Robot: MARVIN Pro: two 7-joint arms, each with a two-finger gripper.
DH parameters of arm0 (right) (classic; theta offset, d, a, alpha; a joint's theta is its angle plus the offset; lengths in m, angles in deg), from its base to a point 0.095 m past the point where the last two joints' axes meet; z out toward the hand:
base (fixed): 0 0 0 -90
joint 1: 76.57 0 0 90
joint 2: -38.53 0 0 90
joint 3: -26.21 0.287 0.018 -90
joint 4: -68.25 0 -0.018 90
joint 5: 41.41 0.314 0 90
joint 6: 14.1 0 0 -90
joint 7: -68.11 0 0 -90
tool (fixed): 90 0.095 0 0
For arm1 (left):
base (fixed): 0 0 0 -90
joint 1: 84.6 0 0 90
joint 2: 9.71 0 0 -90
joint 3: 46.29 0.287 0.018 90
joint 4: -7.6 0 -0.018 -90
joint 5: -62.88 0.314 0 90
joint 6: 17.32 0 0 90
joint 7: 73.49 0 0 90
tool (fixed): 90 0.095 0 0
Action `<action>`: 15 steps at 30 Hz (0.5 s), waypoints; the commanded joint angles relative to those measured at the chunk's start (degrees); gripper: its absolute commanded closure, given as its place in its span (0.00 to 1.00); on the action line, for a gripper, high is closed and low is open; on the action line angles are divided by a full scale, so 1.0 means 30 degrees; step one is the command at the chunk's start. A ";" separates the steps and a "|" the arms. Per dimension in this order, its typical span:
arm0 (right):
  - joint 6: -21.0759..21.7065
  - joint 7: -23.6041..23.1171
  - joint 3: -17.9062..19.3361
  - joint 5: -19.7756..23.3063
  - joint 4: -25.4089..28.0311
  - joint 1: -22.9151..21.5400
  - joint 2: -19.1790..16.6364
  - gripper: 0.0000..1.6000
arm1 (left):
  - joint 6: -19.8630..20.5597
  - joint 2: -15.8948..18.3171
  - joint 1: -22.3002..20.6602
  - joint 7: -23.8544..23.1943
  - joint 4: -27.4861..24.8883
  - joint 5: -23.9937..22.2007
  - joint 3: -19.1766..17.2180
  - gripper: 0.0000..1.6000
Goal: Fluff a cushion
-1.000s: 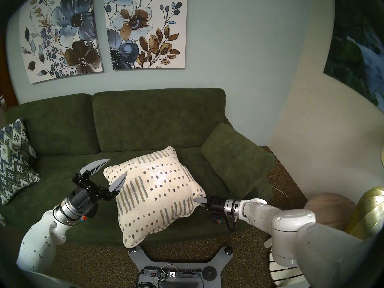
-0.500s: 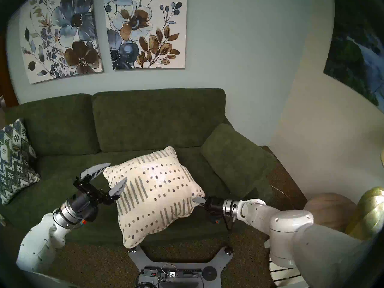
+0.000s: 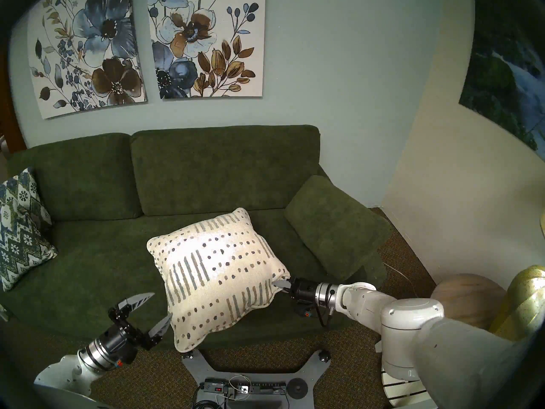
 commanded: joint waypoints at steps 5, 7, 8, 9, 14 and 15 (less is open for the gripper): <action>0.0085 0.0075 0.0070 0.0017 0.0227 -0.0255 0.0922 1.00 | 0.0005 0.0327 0.2255 0.0302 -0.0659 -0.0023 0.0020 0.00; 0.0091 0.0074 0.0076 0.0016 0.0203 -0.0255 0.0943 1.00 | 0.0005 0.0360 0.2309 0.0161 -0.0648 0.0107 0.0042 0.00; 0.0091 0.0074 0.0076 0.0016 0.0203 -0.0255 0.0943 1.00 | 0.0005 0.0360 0.2309 0.0161 -0.0648 0.0107 0.0042 0.00; 0.0093 0.0074 0.0078 0.0016 0.0192 -0.0255 0.0951 1.00 | 0.0005 0.0374 0.2322 0.0106 -0.0696 0.0202 0.0082 0.00; 0.0100 0.0082 0.0090 0.0011 0.0136 -0.0249 0.0979 1.00 | 0.0025 0.0123 0.2836 -0.0466 -0.1131 0.0871 0.1040 0.00; 0.0100 0.0083 0.0091 0.0011 0.0129 -0.0247 0.0979 1.00 | 0.0217 0.0090 0.2877 -0.0667 -0.1071 0.1172 0.1262 0.00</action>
